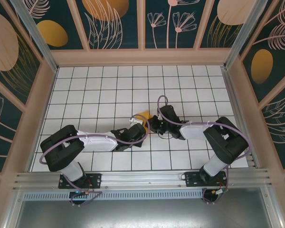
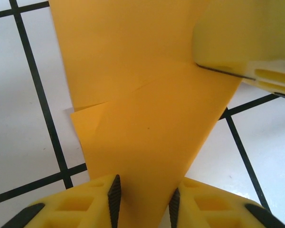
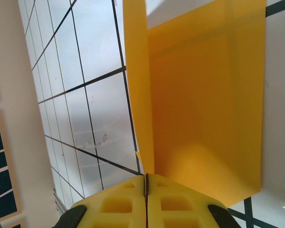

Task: Fold a paper plane with a square sheet of paper (pick it up from the middle)
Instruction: Fourth fold the wing at the center of the table.

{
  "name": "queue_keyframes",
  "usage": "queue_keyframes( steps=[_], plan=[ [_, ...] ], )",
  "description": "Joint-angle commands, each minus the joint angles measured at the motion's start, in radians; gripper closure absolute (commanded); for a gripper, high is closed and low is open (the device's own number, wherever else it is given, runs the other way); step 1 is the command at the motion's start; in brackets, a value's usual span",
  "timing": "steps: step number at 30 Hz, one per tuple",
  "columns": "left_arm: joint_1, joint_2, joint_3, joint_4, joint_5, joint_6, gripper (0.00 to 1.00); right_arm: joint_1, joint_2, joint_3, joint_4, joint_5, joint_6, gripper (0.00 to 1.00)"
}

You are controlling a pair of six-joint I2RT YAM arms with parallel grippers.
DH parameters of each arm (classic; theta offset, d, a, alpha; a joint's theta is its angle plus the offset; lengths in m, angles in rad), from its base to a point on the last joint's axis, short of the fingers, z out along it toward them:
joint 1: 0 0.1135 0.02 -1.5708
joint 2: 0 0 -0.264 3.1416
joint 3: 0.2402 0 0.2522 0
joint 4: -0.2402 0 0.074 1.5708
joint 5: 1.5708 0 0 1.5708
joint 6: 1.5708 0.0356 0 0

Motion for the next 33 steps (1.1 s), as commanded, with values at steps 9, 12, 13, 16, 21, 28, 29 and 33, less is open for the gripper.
queue_keyframes(
  steps=[9, 12, 13, 16, 21, 28, 29, 33],
  plan=[
    [-0.005, 0.014, 0.023, -0.027, -0.041, 0.01, 0.71, -0.004, 0.019, 0.032, -0.018, -0.02, -0.004, 0.93],
    [-0.006, 0.016, 0.021, -0.029, -0.045, 0.008, 0.77, -0.004, 0.017, 0.031, -0.02, -0.019, -0.004, 0.93],
    [-0.006, 0.014, 0.019, -0.027, -0.045, 0.007, 0.79, -0.003, 0.015, 0.031, -0.022, -0.017, -0.006, 0.93],
    [-0.005, 0.011, 0.016, -0.022, -0.045, 0.006, 0.85, -0.004, 0.008, 0.03, -0.024, -0.017, -0.007, 0.92],
    [-0.005, 0.005, 0.009, -0.008, -0.043, 0.011, 0.94, -0.004, -0.019, 0.027, -0.047, -0.009, -0.025, 0.88],
    [-0.004, -0.022, -0.021, 0.041, -0.013, 0.01, 0.97, -0.017, -0.131, -0.003, -0.126, 0.036, -0.075, 0.73],
    [-0.004, -0.028, -0.031, 0.053, -0.007, 0.006, 0.98, -0.024, -0.153, -0.012, -0.137, 0.047, -0.081, 0.72],
    [0.002, -0.055, -0.08, 0.132, 0.042, -0.008, 0.98, -0.046, -0.246, -0.038, -0.18, 0.106, -0.111, 0.64]
  ],
)
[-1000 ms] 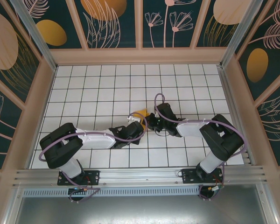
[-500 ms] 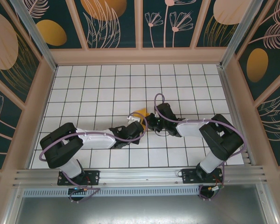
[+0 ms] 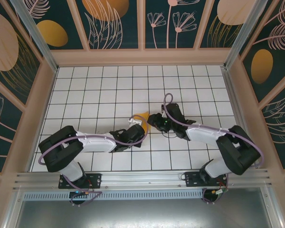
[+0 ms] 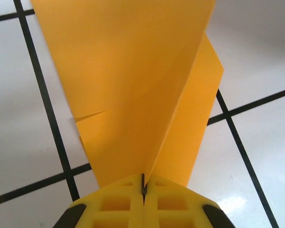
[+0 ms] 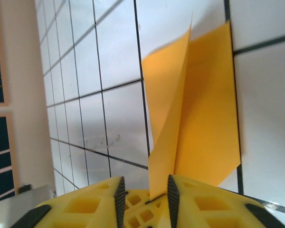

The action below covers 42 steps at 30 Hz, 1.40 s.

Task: Fold a paper plane with a square sheet of paper (pick it up from the middle)
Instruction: Fourth fold the wing at the center of the table.

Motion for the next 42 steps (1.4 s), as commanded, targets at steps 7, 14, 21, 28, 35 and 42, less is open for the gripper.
queue_keyframes(
  steps=[7, 14, 21, 28, 35, 42],
  plan=[
    [0.039, -0.099, -0.131, 0.224, 0.126, 0.0, 1.0, -0.018, -0.173, -0.042, -0.091, 0.191, -0.09, 0.61],
    [0.07, -0.186, -0.273, 0.38, 0.176, 0.04, 1.0, -0.019, -0.235, -0.131, -0.012, 0.246, -0.092, 0.6],
    [0.113, -0.221, -0.317, 0.4, 0.27, 0.035, 1.0, -0.038, -0.183, -0.117, -0.002, 0.106, -0.115, 0.62],
    [0.132, -0.175, -0.314, 0.428, 0.362, 0.007, 1.0, -0.012, -0.137, -0.086, 0.026, 0.069, -0.135, 0.62],
    [0.152, -0.121, -0.319, 0.444, 0.405, -0.047, 1.0, 0.035, -0.042, -0.043, 0.062, 0.009, -0.151, 0.67],
    [0.163, -0.12, -0.354, 0.482, 0.412, -0.127, 1.0, 0.077, 0.05, -0.012, 0.118, -0.039, -0.139, 0.76]
  ],
)
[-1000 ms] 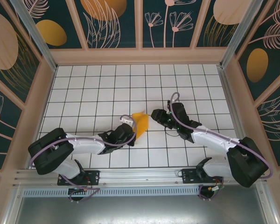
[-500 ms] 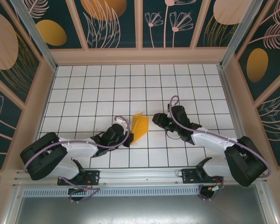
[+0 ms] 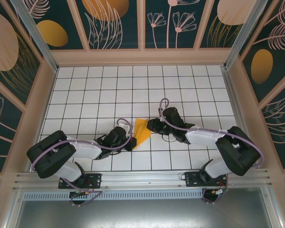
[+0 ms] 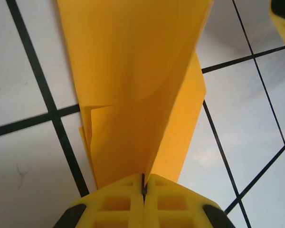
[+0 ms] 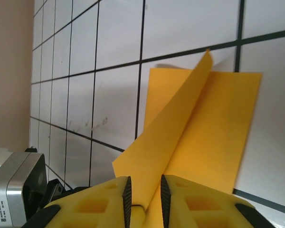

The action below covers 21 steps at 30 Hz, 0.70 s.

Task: Fold a paper plane with a square sheet of paper (pick it up from the middle)
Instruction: Fourth fold the wing at the center of the table.

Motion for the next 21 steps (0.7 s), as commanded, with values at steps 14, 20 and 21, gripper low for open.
queue_keyframes(
  steps=[14, 20, 21],
  plan=[
    [0.051, 0.044, -0.049, 0.095, 0.109, -0.15, 1.0, 0.05, 0.192, 0.076, 0.232, -0.188, 0.048, 0.9],
    [0.076, 0.05, -0.06, 0.113, 0.148, -0.178, 1.0, 0.052, 0.256, 0.104, 0.255, -0.204, 0.065, 0.91],
    [0.081, 0.05, -0.059, 0.112, 0.154, -0.183, 1.0, 0.052, 0.261, 0.107, 0.249, -0.196, 0.065, 0.91]
  ],
)
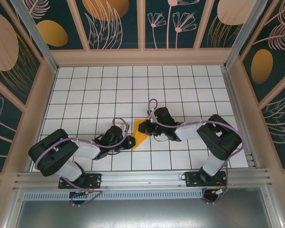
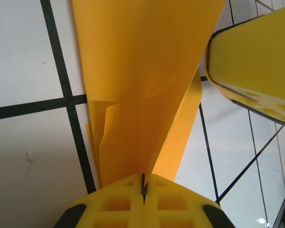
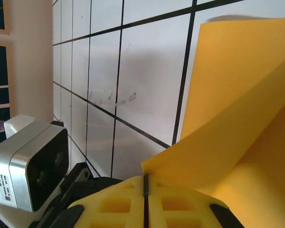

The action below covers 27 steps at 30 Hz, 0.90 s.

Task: Fold a paper plane with a square sheet of paper (pick it up from the middle)
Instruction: Fourth fold the wing at the center of the table.

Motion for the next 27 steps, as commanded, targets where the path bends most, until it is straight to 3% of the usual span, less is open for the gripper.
queue_keyframes(
  steps=[1, 11, 19, 27],
  plan=[
    [0.021, 0.022, -0.019, 0.002, 0.038, -0.038, 1.0, 0.005, 0.026, 0.034, 0.043, -0.005, 0.012, 0.91],
    [0.079, 0.071, -0.054, 0.136, 0.142, -0.133, 1.0, 0.0, 0.034, 0.021, 0.071, -0.002, 0.02, 0.91],
    [0.082, 0.07, -0.053, 0.133, 0.126, -0.161, 1.0, -0.005, 0.068, 0.051, 0.047, -0.044, -0.001, 0.91],
    [0.082, 0.004, -0.049, 0.074, 0.092, -0.103, 1.0, -0.012, 0.071, 0.059, 0.043, -0.026, 0.005, 0.92]
  ],
)
